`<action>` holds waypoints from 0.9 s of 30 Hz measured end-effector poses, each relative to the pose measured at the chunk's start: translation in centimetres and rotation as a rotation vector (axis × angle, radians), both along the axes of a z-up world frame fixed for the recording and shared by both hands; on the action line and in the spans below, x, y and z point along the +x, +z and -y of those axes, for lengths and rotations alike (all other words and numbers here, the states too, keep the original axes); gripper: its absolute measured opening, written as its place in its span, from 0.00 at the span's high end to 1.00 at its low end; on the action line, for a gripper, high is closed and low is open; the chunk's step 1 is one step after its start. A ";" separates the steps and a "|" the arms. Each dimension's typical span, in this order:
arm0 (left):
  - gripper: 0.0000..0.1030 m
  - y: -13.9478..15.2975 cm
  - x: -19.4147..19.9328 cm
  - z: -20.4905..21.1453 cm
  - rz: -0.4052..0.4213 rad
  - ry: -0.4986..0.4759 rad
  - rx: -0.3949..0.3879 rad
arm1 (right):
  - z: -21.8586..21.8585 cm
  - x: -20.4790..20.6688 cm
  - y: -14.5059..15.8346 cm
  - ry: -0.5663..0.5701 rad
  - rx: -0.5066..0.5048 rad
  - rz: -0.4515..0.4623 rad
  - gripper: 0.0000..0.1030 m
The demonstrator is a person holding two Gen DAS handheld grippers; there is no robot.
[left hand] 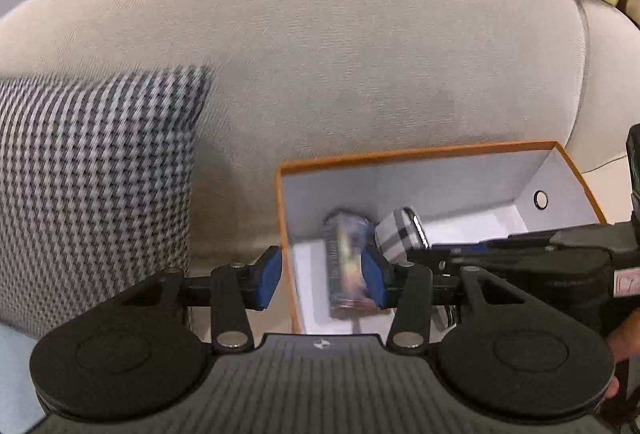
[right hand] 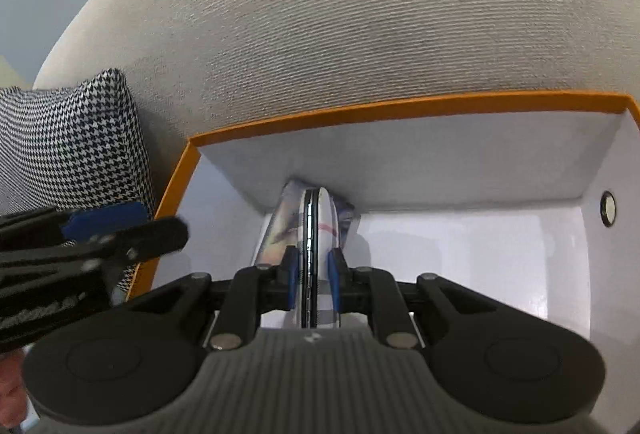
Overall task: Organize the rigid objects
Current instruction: 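Open both tools to release the photo card box and plaid case inside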
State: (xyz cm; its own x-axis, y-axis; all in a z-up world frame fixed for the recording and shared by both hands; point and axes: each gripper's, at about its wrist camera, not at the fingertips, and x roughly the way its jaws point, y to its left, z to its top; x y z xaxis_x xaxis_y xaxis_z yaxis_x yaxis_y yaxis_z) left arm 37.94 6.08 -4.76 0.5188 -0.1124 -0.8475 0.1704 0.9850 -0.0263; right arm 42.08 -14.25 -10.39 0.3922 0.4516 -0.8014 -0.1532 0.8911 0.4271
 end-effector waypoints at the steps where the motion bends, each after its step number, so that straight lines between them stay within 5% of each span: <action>1: 0.47 -0.1 -0.1 -0.5 -0.010 0.009 -0.008 | 0.0 0.1 -0.1 -0.003 0.009 -0.008 0.84; 4: 0.49 -0.5 -1.1 -3.0 -0.050 0.034 -0.053 | 0.7 0.2 0.0 -0.033 0.005 -0.016 0.85; 7: 0.66 -1.3 -0.6 -4.0 -0.107 0.042 -0.123 | 1.4 0.5 -0.5 -0.078 -0.034 -0.039 0.85; 13: 0.83 -1.5 -1.3 -4.9 -0.099 0.024 -0.115 | 0.9 1.2 -1.5 -0.097 0.016 -0.092 0.85; 27: 0.87 -1.5 -5.3 -6.9 -0.085 0.013 -0.139 | -0.3 2.1 -1.5 -0.060 0.111 -0.104 0.85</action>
